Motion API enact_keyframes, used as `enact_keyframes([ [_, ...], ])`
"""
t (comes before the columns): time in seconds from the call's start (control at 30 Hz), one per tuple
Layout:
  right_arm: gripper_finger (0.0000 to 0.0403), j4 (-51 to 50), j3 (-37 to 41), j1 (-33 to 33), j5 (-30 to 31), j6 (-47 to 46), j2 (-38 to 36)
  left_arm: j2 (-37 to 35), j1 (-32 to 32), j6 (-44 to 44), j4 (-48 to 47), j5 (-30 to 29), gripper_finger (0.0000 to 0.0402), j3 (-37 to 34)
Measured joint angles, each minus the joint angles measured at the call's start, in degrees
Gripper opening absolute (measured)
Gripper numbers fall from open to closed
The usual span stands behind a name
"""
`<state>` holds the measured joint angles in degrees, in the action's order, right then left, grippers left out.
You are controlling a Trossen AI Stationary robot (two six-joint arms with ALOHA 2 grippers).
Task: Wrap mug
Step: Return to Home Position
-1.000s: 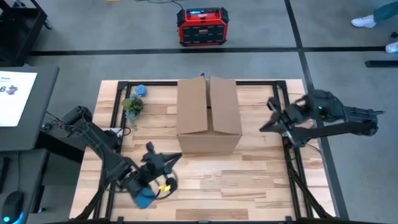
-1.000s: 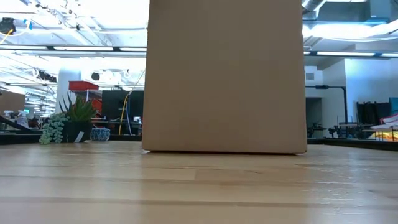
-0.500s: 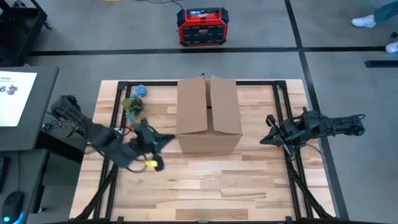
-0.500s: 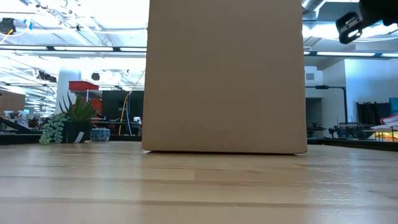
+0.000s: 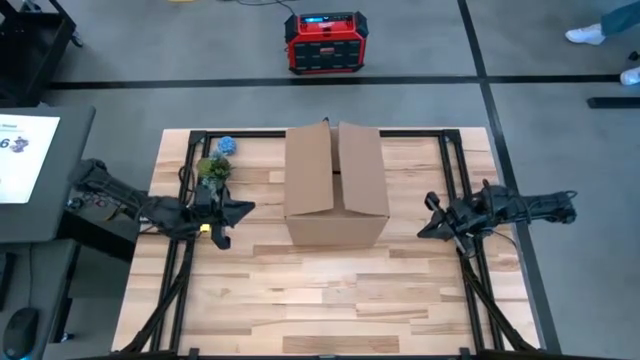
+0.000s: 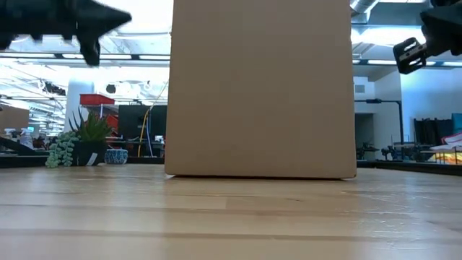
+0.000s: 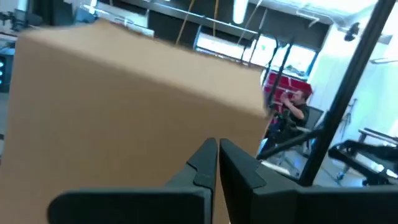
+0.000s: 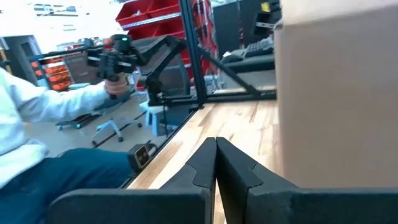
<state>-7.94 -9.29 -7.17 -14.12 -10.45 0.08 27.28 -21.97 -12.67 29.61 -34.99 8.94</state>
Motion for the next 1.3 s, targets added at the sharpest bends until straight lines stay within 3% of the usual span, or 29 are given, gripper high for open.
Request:
enact_keyframes([
  [0.2, 0.0000, -2.02, 0.06, 2.78, -2.51, 0.16, 0.04, -9.23, 6.49, -0.66, -0.52, 6.71, 0.0000, -8.10],
  [0.6, 0.0000, -1.78, 0.06, 12.94, -4.19, -0.86, 0.04, -27.33, 15.09, 11.66, -25.47, 15.45, 0.0000, -8.10],
  [0.73, 0.0000, -2.47, 0.06, 13.92, -3.57, -1.41, 0.05, -25.33, 15.72, 10.06, -25.81, 11.08, 0.0000, -8.10],
  [1.3, 0.0000, -6.02, 0.04, 13.98, -2.25, -5.15, 0.35, -21.78, 15.71, 7.43, -25.86, 10.72, 0.0000, -8.19],
])
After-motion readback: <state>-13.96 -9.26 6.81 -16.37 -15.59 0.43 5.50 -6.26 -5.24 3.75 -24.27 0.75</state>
